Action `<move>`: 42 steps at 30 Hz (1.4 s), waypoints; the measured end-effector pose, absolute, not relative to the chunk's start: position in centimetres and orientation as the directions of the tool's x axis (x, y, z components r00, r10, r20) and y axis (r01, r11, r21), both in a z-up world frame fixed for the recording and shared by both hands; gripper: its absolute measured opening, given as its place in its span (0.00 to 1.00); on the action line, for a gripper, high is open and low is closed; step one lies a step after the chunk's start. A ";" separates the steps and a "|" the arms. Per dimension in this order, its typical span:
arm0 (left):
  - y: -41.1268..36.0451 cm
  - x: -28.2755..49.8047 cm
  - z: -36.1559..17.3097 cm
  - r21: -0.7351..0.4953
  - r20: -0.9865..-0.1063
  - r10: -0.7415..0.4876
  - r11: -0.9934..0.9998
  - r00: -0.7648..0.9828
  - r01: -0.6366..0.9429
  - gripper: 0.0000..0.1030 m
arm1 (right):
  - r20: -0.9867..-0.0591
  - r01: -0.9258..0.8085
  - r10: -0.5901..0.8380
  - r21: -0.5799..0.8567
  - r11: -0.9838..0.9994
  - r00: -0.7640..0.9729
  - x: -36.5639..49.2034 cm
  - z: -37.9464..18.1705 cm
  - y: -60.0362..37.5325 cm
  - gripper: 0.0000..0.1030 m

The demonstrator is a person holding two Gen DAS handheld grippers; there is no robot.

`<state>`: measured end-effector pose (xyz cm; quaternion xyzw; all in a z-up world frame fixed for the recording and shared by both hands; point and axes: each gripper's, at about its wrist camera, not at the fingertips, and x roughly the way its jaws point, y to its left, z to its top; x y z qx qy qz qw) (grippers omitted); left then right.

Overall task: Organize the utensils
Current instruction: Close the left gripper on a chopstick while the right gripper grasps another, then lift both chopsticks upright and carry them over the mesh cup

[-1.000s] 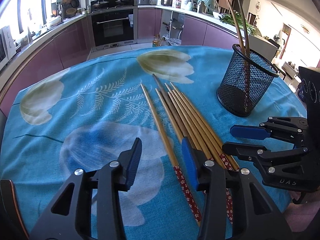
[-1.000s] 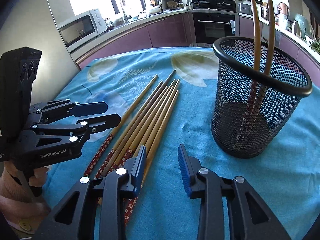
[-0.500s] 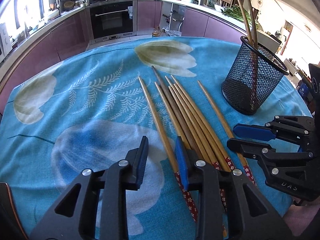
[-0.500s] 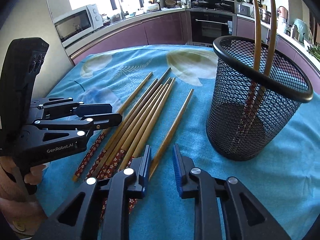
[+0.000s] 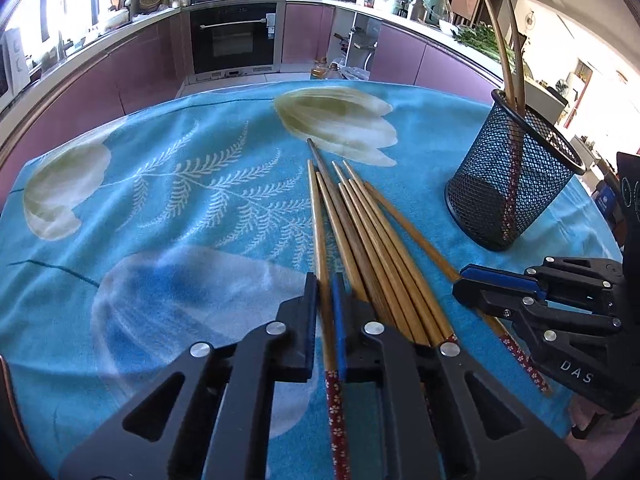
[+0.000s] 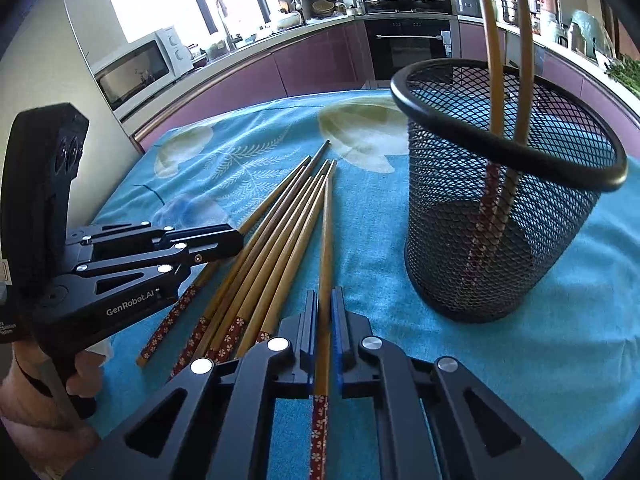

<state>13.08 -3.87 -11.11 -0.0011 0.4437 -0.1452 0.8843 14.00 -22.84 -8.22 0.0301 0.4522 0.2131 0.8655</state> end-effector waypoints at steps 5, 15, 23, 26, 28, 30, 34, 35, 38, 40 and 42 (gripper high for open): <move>-3.4 11.9 -10.7 -0.156 -0.771 -0.284 0.952 0.570 0.264 0.07 | -0.745 -0.378 0.434 0.260 0.889 0.506 13.3 -7.3 -23.1 0.05; -3.5 10.7 -11.1 -0.144 -0.792 -0.305 0.935 0.530 0.324 0.08 | -0.768 -0.432 0.447 0.246 0.868 0.460 13.5 -7.5 -22.0 0.05; -4.1 11.6 -11.4 -0.108 -0.810 -0.295 0.924 0.506 0.366 0.10 | -0.787 -0.440 0.423 0.217 0.871 0.450 13.6 -7.9 -21.2 0.06; -4.1 12.0 -11.3 -0.118 -0.811 -0.304 0.922 0.499 0.369 0.10 | -0.785 -0.439 0.426 0.221 0.871 0.449 13.9 -8.0 -21.0 0.06; -4.1 12.4 -11.3 -0.130 -0.813 -0.306 0.925 0.496 0.358 0.09 | -0.783 -0.437 0.429 0.225 0.871 0.452 13.9 -8.1 -21.2 0.06; -4.2 12.4 -11.2 -0.124 -0.811 -0.297 0.929 0.504 0.348 0.08 | -0.778 -0.433 0.429 0.226 0.873 0.459 13.8 -8.0 -21.4 0.06; -4.2 12.1 -11.0 -0.133 -0.802 -0.303 0.930 0.514 0.342 0.07 | -0.761 -0.427 0.439 0.235 0.873 0.478 13.5 -7.3 -22.3 0.06; -4.2 12.0 -10.7 -0.139 -0.797 -0.312 0.928 0.518 0.345 0.07 | -0.754 -0.425 0.442 0.238 0.873 0.485 13.4 -7.0 -22.5 0.06; -4.0 11.6 -9.8 -0.149 -0.780 -0.327 0.925 0.534 0.349 0.07 | -0.734 -0.424 0.452 0.243 0.872 0.507 13.2 -6.1 -23.0 0.06; -4.0 11.2 -9.0 -0.152 -0.766 -0.337 0.923 0.547 0.355 0.07 | -0.720 -0.425 0.459 0.248 0.871 0.520 12.9 -5.4 -23.3 0.06; -4.0 10.9 -8.1 -0.154 -0.753 -0.347 0.919 0.559 0.362 0.07 | -0.708 -0.424 0.463 0.250 0.870 0.533 12.6 -4.9 -23.7 0.06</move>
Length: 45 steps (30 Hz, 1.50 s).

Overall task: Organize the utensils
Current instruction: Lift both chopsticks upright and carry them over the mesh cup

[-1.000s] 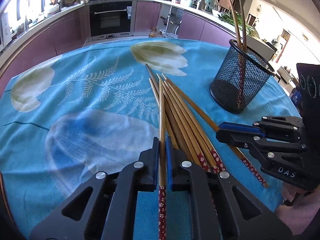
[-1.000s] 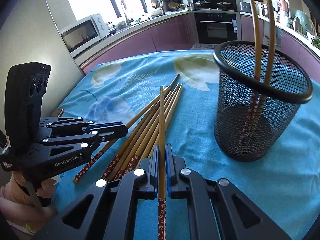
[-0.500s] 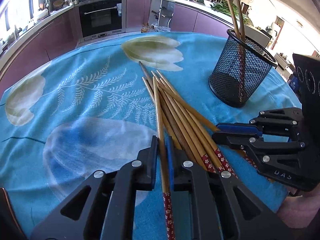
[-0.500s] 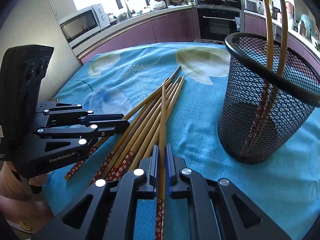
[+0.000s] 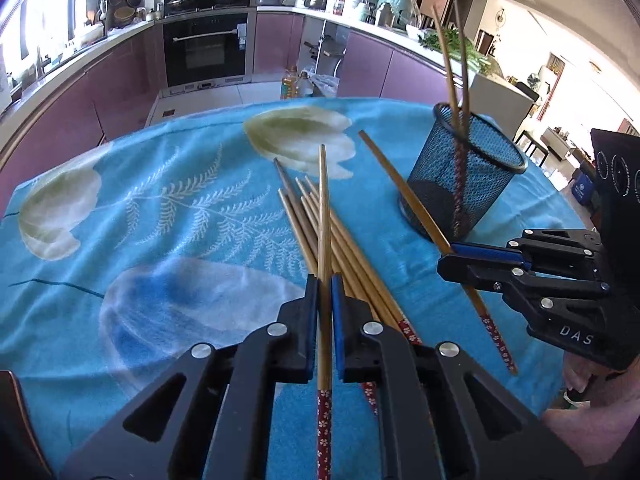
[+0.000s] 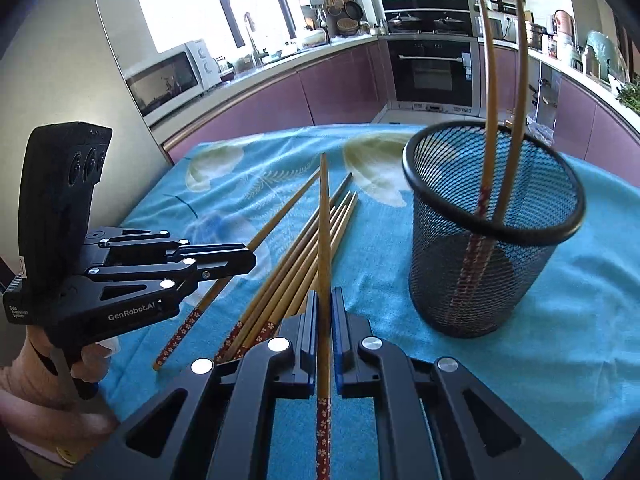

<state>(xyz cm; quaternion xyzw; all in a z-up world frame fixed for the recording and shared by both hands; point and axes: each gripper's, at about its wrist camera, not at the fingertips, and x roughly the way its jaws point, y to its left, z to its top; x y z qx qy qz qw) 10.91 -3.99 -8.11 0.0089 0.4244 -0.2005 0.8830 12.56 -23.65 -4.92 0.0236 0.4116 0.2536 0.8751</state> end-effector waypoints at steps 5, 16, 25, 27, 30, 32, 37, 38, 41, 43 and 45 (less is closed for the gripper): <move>-3.9 9.8 -5.9 -0.170 -0.715 -0.384 0.906 0.584 0.388 0.07 | -0.678 -0.418 0.472 0.259 0.871 0.564 12.0 -3.6 -24.7 0.06; -4.1 7.5 -1.5 -0.200 -0.639 -0.468 0.867 0.610 0.456 0.07 | -0.609 -0.405 0.484 0.276 0.872 0.628 10.6 -1.0 -27.1 0.06; -3.9 6.6 1.3 -0.253 -0.563 -0.539 0.834 0.627 0.490 0.07 | -0.554 -0.393 0.483 0.282 0.875 0.678 10.4 1.2 -29.2 0.06; -3.9 6.7 1.9 -0.266 -0.542 -0.550 0.830 0.636 0.491 0.07 | -0.545 -0.390 0.477 0.277 0.878 0.689 10.4 1.6 -29.6 0.06; -4.3 6.9 2.7 -0.264 -0.511 -0.552 0.830 0.658 0.491 0.07 | -0.527 -0.385 0.469 0.268 0.883 0.708 10.6 2.3 -30.2 0.06; -4.8 7.2 3.1 -0.278 -0.495 -0.567 0.821 0.658 0.498 0.07 | -0.518 -0.383 0.463 0.261 0.886 0.719 10.7 2.7 -30.4 0.06; -6.5 8.6 3.8 -0.290 -0.468 -0.583 0.811 0.664 0.508 0.07 | -0.494 -0.373 0.448 0.248 0.894 0.745 11.3 3.6 -30.8 0.06; -6.7 8.8 3.9 -0.293 -0.463 -0.586 0.809 0.665 0.509 0.07 | -0.488 -0.372 0.445 0.245 0.896 0.751 11.4 3.9 -30.9 0.06; -7.7 9.9 4.4 -0.300 -0.442 -0.590 0.807 0.676 0.508 0.07 | -0.475 -0.368 0.438 0.238 0.899 0.763 11.9 4.4 -31.1 0.06; -8.3 10.7 4.8 -0.308 -0.424 -0.596 0.803 0.682 0.510 0.07 | -0.464 -0.368 0.435 0.232 0.900 0.771 12.2 4.8 -31.3 0.06; -8.9 11.5 5.2 -0.310 -0.414 -0.595 0.804 0.690 0.507 0.07 | -0.454 -0.367 0.430 0.224 0.903 0.781 12.3 5.2 -31.3 0.06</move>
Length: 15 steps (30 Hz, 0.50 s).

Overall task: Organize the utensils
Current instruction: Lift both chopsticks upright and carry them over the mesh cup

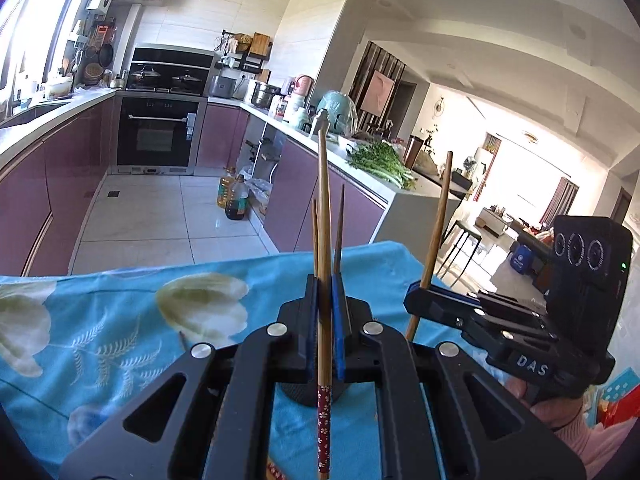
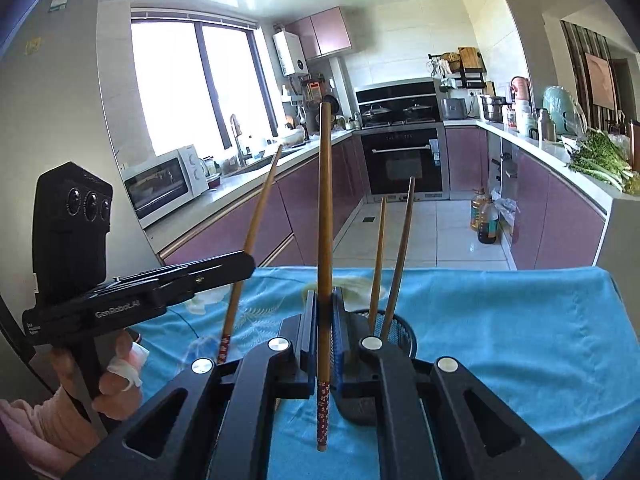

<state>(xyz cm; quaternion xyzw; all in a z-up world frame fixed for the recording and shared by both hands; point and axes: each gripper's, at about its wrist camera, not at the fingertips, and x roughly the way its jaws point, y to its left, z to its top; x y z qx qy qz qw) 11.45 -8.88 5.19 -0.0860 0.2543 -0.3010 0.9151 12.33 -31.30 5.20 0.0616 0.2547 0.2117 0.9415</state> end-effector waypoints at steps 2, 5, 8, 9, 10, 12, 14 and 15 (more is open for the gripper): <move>-9.6 12.1 5.4 -0.313 -0.406 -0.595 0.804 0.694 0.506 0.07 | -0.444 -0.367 0.428 0.221 0.903 0.787 12.7 5.6 -31.5 0.06; -10.4 13.0 6.0 -0.316 -0.389 -0.594 0.804 0.704 0.504 0.07 | -0.425 -0.370 0.427 0.214 0.904 0.798 13.0 6.2 -31.6 0.06; -11.0 13.7 6.6 -0.317 -0.370 -0.592 0.805 0.716 0.502 0.07 | -0.411 -0.369 0.424 0.209 0.905 0.807 13.4 6.6 -31.6 0.06; -11.2 13.9 6.7 -0.318 -0.364 -0.591 0.806 0.720 0.500 0.07 | -0.408 -0.368 0.423 0.210 0.906 0.809 13.5 6.7 -31.6 0.06; -11.4 14.1 6.9 -0.319 -0.360 -0.592 0.804 0.721 0.502 0.07 | -0.405 -0.368 0.423 0.210 0.906 0.811 13.7 6.8 -31.6 0.06; -11.8 14.5 7.1 -0.312 -0.349 -0.588 0.807 0.730 0.501 0.07 | -0.399 -0.365 0.420 0.210 0.907 0.815 14.0 6.9 -31.5 0.06; -12.5 15.0 7.3 -0.300 -0.340 -0.580 0.813 0.740 0.499 0.07 | -0.397 -0.360 0.417 0.211 0.909 0.818 14.4 6.9 -31.5 0.06; -12.8 15.2 7.4 -0.296 -0.337 -0.576 0.816 0.745 0.496 0.07 | -0.397 -0.355 0.412 0.211 0.910 0.820 14.4 6.8 -31.4 0.06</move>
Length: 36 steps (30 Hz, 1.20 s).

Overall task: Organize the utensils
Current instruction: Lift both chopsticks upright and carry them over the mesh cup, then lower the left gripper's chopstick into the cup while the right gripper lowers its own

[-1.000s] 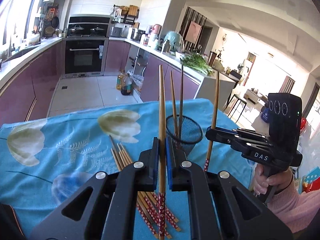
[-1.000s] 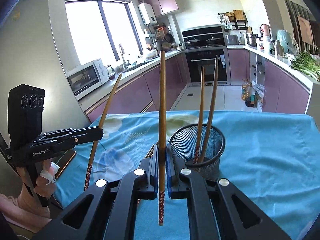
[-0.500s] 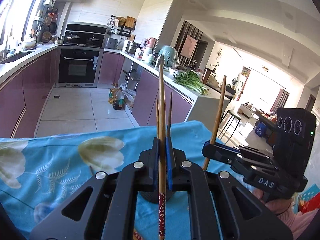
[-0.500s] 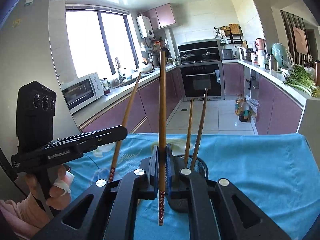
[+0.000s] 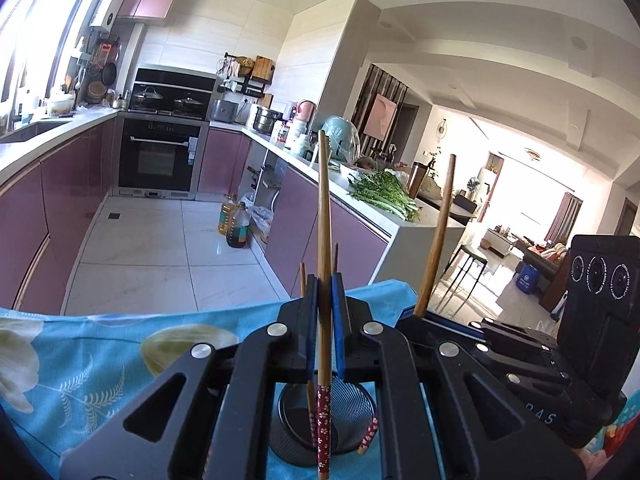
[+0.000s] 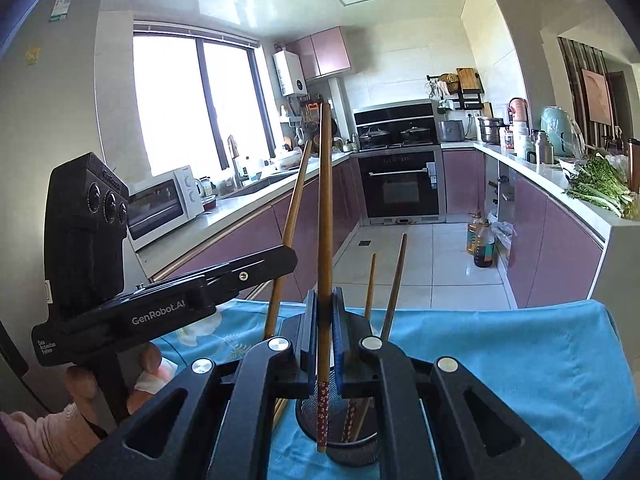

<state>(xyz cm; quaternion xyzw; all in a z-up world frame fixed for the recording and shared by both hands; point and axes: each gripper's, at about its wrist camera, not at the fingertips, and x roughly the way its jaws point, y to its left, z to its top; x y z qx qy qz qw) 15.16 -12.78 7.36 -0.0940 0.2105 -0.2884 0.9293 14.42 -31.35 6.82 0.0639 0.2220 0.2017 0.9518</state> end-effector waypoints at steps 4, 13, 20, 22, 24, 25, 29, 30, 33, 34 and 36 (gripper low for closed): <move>-13.8 16.1 7.4 -0.291 -0.323 -0.570 0.819 0.756 0.494 0.07 | -0.396 -0.341 0.398 0.210 0.916 0.827 15.0 6.7 -31.2 0.06; -15.9 17.6 6.5 -0.269 -0.322 -0.549 0.834 0.771 0.481 0.07 | -0.392 -0.312 0.373 0.211 0.926 0.841 15.9 6.1 -30.9 0.05; -16.3 17.3 5.1 -0.258 -0.346 -0.529 0.848 0.775 0.464 0.07 | -0.368 -0.300 0.365 0.222 0.928 0.855 16.6 6.2 -31.1 0.05; -16.1 17.4 4.6 -0.262 -0.353 -0.529 0.848 0.772 0.461 0.07 | -0.381 -0.300 0.364 0.218 0.929 0.850 16.7 5.7 -30.9 0.05; -16.0 17.2 4.2 -0.257 -0.365 -0.524 0.851 0.769 0.458 0.07 | -0.396 -0.295 0.356 0.207 0.933 0.847 16.8 5.2 -30.9 0.05; -15.9 17.2 4.0 -0.256 -0.369 -0.523 0.852 0.768 0.457 0.07 | -0.401 -0.294 0.355 0.207 0.933 0.844 16.9 5.0 -31.0 0.05; -16.1 17.1 3.2 -0.235 -0.403 -0.516 0.856 0.756 0.460 0.07 | -0.428 -0.283 0.351 0.215 0.935 0.833 17.2 4.0 -31.3 0.05; -16.0 17.2 3.0 -0.226 -0.414 -0.513 0.858 0.752 0.461 0.07 | -0.437 -0.282 0.351 0.217 0.935 0.828 17.3 3.8 -31.3 0.05; -15.8 17.0 2.5 -0.205 -0.450 -0.506 0.860 0.736 0.466 0.08 | -0.464 -0.282 0.354 0.219 0.934 0.812 17.4 3.2 -31.4 0.05; -15.8 17.0 2.2 -0.205 -0.461 -0.507 0.859 0.728 0.469 0.08 | -0.473 -0.283 0.355 0.219 0.934 0.806 17.4 3.0 -31.3 0.05; -15.7 17.0 1.7 -0.197 -0.480 -0.506 0.858 0.717 0.474 0.08 | -0.503 -0.286 0.360 0.222 0.932 0.786 17.5 2.4 -31.2 0.05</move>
